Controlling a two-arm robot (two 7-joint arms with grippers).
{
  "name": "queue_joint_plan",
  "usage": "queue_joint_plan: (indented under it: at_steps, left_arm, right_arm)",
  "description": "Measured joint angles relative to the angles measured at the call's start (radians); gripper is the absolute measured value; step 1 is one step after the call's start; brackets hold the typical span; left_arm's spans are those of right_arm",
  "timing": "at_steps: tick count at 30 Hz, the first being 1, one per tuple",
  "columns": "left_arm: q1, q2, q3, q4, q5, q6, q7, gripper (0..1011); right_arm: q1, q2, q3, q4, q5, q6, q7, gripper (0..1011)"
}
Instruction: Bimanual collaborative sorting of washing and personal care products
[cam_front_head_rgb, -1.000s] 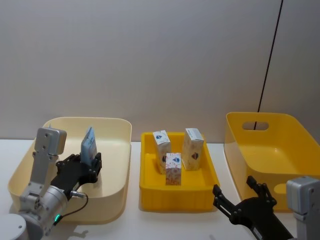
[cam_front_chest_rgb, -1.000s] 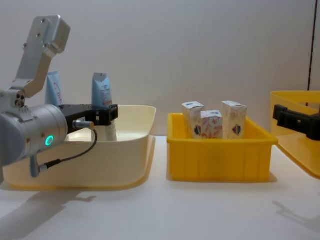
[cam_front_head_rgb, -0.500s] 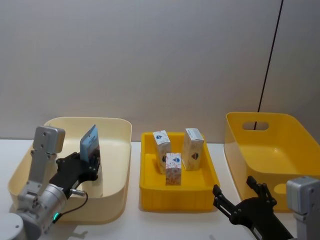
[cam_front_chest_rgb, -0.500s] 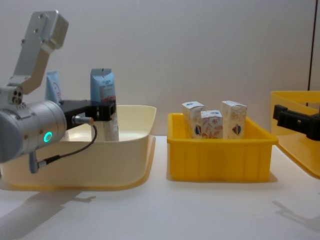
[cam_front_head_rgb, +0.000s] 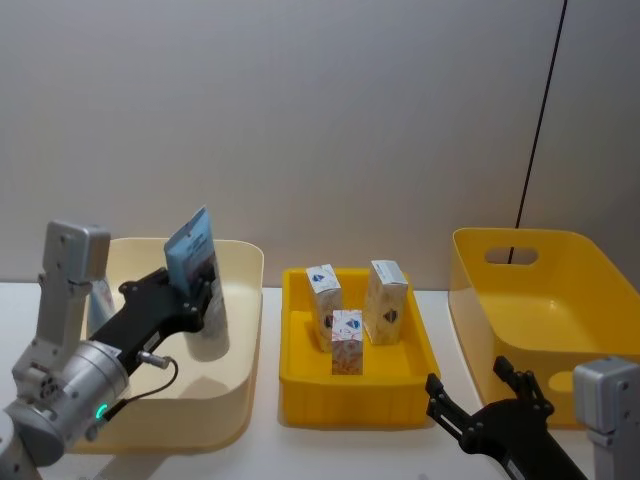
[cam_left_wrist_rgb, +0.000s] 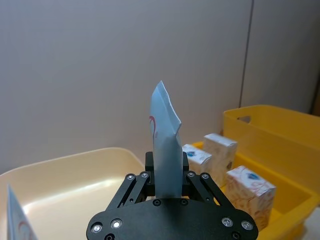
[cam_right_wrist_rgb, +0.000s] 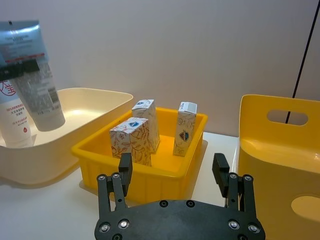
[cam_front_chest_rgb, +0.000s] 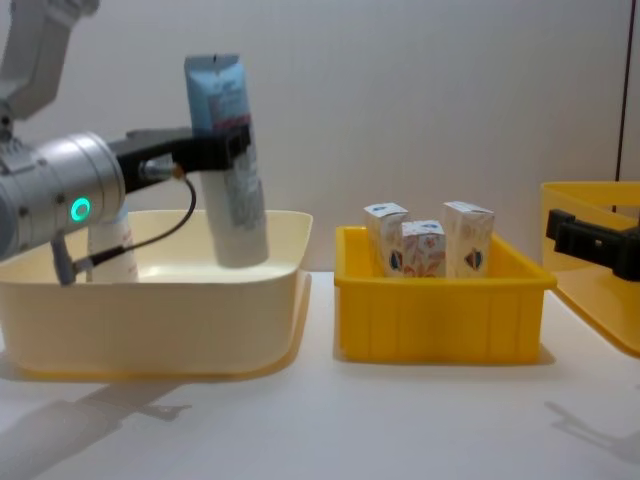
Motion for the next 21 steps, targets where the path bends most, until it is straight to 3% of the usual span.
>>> queue_joint_plan:
  at_steps: [10,21]
  left_arm:
    - [-0.007,0.011,-0.004,-0.053,-0.074,0.000,-0.102,246]
    - [-0.025,0.018,0.026,-0.092,-0.164,0.048,-0.226,246]
  right_arm:
    - [0.000,0.000,0.000,0.000,0.000,0.000,0.000,1000]
    - [0.000,0.000,0.000,0.000,0.000,0.000,0.000,1000]
